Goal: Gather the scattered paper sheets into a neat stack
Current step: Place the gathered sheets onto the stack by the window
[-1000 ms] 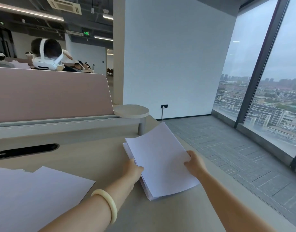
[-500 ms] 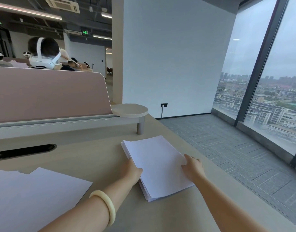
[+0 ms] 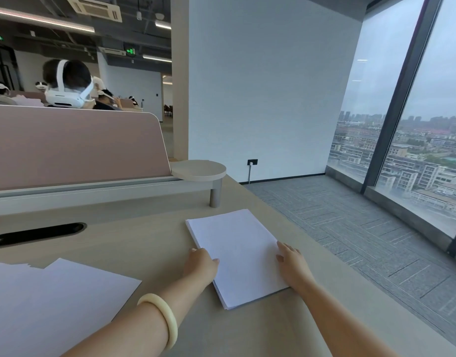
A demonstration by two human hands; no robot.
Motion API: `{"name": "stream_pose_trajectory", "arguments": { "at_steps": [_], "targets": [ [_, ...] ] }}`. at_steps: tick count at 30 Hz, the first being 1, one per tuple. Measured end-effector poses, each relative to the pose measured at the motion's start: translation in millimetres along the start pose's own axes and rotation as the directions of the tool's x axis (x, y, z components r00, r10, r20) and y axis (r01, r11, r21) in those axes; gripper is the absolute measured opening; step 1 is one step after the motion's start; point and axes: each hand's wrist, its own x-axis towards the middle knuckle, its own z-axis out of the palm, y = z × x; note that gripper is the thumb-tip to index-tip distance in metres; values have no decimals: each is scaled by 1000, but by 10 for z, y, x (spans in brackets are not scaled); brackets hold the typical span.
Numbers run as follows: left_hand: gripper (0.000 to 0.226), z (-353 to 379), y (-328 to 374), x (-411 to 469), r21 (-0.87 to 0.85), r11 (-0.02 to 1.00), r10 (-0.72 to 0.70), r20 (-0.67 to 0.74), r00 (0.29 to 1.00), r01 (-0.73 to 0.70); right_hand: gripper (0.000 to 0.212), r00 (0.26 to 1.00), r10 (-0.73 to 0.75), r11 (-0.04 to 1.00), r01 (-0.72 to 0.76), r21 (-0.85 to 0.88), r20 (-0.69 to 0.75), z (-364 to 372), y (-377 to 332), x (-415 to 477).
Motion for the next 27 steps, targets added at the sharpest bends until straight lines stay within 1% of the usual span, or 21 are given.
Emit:
{"name": "stream_pose_trajectory", "arguments": {
  "at_steps": [3, 7, 12, 14, 17, 24, 27],
  "targets": [
    [45, 22, 17, -3, 105, 994, 11, -16, 1000, -9, 48, 1000, -11, 1000, 11, -23, 3, -10, -7, 20],
    [67, 71, 51, -27, 267, 964, -7, -47, 999, 19, 49, 999, -14, 997, 17, -72, 34, -18, -11, 43],
    [69, 114, 33, -77, 302, 953, 19, -41, 999, -6, 52, 998, -15, 993, 22, -118, 58, -34, -30, 25],
    [70, 106, 24, -93, 273, 962, 18, -19, 1000, -12, 52, 998, -13, 991, 21, -131, 57, -44, -41, 9],
    [70, 44, 9, -116, 187, 982, 22, -12, 1000, -19, 52, 1000, -3, 994, 4, -109, 8, -91, -80, -21],
    [68, -253, -38, -231, 2, 994, 111, -153, 982, -112, 51, 988, -127, 991, 131, 35, -91, -234, -369, -187],
    [68, -392, -85, -341, -42, 985, 154, -218, 964, -167, 50, 977, -171, 979, 183, 87, -130, -292, -561, -323]
  ]
}}
